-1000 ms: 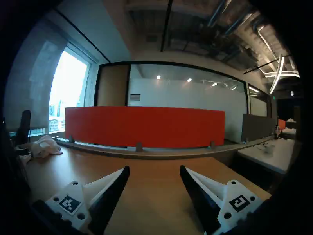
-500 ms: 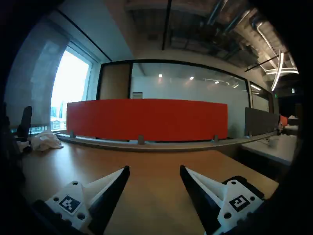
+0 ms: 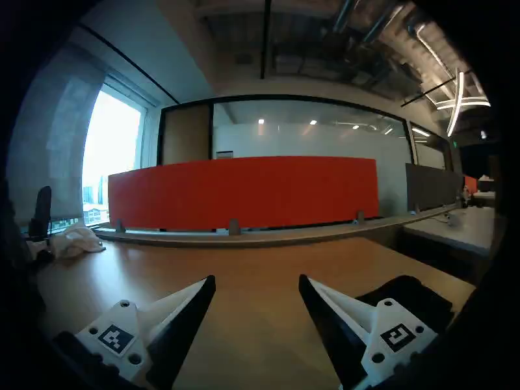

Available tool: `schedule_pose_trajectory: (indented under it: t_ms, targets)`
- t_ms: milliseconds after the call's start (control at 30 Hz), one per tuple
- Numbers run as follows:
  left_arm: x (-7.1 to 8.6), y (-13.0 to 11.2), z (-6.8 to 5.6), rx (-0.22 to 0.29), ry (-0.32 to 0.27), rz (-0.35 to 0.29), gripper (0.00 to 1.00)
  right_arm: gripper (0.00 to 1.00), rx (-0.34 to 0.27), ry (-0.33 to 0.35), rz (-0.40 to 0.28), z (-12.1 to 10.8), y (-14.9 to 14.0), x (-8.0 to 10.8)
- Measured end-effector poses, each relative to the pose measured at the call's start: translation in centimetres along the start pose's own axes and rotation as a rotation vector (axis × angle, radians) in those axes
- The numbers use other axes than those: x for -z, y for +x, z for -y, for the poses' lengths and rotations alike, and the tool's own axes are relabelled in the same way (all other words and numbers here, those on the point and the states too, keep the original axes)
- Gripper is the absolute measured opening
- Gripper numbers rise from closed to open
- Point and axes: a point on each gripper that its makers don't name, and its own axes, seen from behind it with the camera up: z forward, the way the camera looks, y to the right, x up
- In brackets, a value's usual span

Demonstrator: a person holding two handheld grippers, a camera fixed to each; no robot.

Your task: Fold towel

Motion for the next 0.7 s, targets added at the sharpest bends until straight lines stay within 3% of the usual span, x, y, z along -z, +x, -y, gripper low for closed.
schedule_pose_trajectory:
  t_ms: [700]
  targets:
    - [0.0,-0.1,0.0,0.0,0.0,0.0,0.97,0.99,0.041,0.011,-0.024,1.3,0.2,0.7]
